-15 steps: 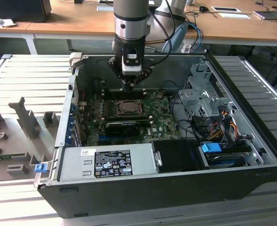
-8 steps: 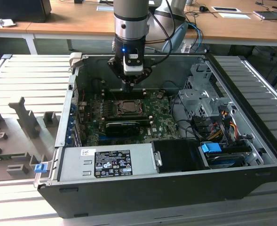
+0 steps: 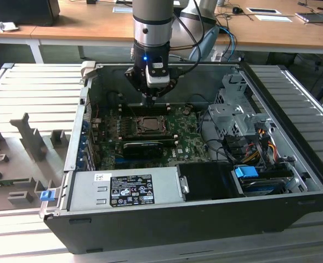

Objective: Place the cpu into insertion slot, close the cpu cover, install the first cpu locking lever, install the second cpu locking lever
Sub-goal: 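Install the first cpu locking lever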

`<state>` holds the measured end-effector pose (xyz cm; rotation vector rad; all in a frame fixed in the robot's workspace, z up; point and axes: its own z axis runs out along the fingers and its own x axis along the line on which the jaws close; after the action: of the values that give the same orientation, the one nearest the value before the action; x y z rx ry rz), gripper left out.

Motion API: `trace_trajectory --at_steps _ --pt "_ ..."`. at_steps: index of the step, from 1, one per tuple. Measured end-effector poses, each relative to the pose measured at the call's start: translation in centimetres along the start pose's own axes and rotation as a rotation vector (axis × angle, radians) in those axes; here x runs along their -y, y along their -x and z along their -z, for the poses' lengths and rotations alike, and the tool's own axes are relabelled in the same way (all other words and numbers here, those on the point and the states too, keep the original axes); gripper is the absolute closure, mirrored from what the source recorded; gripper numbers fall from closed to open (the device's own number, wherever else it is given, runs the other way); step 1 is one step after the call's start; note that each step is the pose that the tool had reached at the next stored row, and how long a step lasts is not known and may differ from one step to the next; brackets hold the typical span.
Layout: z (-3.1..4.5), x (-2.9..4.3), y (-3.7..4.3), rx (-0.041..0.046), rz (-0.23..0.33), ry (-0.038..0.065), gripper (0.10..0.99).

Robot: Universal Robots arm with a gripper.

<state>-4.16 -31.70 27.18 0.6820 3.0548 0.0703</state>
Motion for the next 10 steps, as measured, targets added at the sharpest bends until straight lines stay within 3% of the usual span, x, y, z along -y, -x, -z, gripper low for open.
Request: trace_trajectory --at_steps 10 --pt "0.0 0.0 0.0 -0.0028 0.06 0.0 0.98"
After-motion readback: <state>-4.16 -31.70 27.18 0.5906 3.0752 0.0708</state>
